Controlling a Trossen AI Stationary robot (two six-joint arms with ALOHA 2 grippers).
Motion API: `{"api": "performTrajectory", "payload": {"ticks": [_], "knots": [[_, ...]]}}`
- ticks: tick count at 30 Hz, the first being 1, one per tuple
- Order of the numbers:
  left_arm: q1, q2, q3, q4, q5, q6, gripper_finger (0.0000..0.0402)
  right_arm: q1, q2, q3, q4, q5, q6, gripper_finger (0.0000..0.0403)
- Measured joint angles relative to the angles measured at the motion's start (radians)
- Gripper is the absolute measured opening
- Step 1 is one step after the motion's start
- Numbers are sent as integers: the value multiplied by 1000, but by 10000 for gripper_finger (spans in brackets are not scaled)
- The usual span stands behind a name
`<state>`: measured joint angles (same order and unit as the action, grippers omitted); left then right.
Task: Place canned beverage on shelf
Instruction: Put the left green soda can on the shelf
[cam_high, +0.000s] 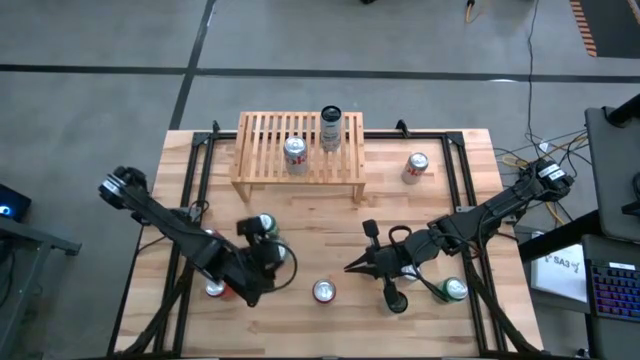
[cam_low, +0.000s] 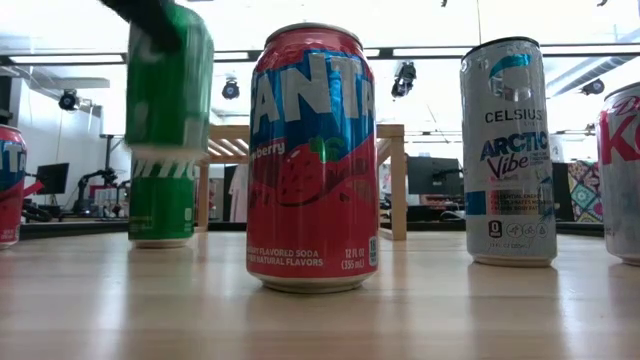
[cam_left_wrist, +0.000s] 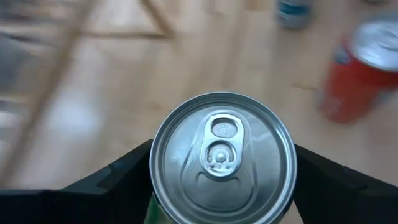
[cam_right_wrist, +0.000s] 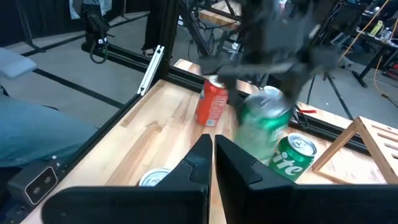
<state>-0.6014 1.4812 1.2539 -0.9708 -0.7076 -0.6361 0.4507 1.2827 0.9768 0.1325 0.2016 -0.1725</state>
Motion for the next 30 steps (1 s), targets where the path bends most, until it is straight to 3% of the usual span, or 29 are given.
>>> {"api": "performTrajectory", "payload": {"ticks": [6, 10, 14, 21, 30], "knots": [[37, -59, 164, -379, -274, -87, 289, 0, 0, 0, 0, 0, -9, 9], [132, -132, 211, -463, -333, -128, 289, 0, 0, 0, 0, 0, -11, 9], [277, -212, 211, -462, -308, -96, 289, 0, 0, 0, 0, 0, -12, 9], [528, -292, 204, -414, -175, -4, 289, 0, 0, 0, 4, 0, -24, 9], [728, -302, 204, -166, 22, 304, 289, -6, 0, 0, 7, 0, -25, 9]]}}
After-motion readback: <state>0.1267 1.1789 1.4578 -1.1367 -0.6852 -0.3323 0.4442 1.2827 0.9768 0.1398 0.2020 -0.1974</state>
